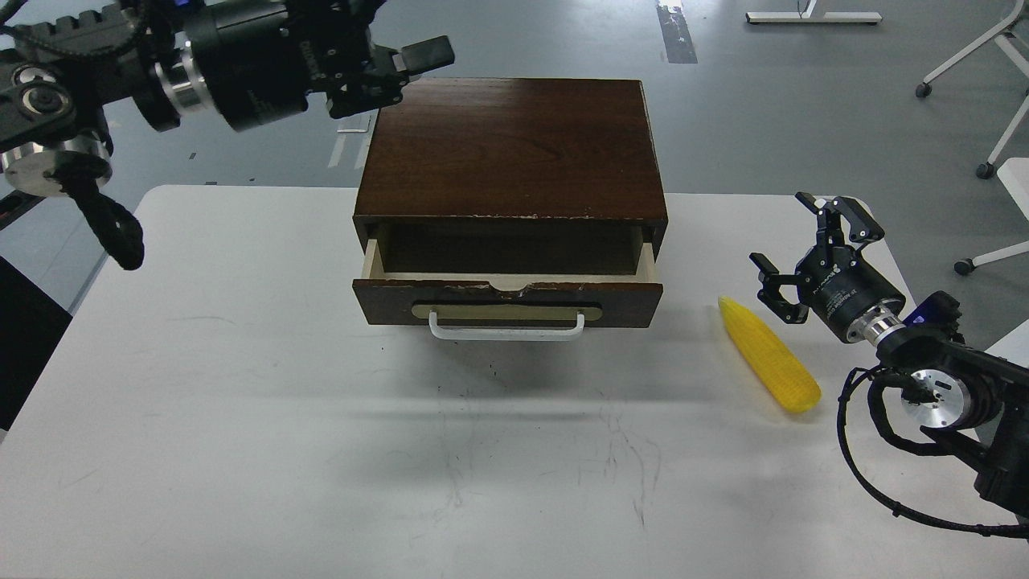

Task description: Put corn in drawer with both arms

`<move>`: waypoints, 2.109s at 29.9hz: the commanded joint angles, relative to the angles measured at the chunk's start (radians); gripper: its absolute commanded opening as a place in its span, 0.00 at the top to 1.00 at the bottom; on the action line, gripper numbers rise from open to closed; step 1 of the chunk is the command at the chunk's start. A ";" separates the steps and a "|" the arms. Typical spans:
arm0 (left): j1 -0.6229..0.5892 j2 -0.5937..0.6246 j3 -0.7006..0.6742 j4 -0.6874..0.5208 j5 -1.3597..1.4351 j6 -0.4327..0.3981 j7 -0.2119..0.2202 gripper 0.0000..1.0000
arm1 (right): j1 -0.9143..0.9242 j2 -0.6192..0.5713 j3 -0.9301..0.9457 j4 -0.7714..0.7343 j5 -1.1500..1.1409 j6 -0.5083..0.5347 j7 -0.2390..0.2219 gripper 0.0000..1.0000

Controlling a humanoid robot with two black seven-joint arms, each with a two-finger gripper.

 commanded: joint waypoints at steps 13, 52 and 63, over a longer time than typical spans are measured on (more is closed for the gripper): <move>0.324 -0.009 -0.033 0.251 -0.385 0.008 0.000 0.02 | 0.269 -0.335 -0.176 0.189 -0.929 0.002 0.000 0.00; 0.383 -0.046 -0.144 0.250 -0.373 0.001 0.000 0.02 | 0.380 -0.139 -0.627 0.080 -1.616 -0.208 0.000 0.28; 0.383 -0.046 -0.145 0.249 -0.371 0.000 0.000 0.02 | 0.381 -0.158 -0.637 0.080 -1.616 -0.209 0.000 1.00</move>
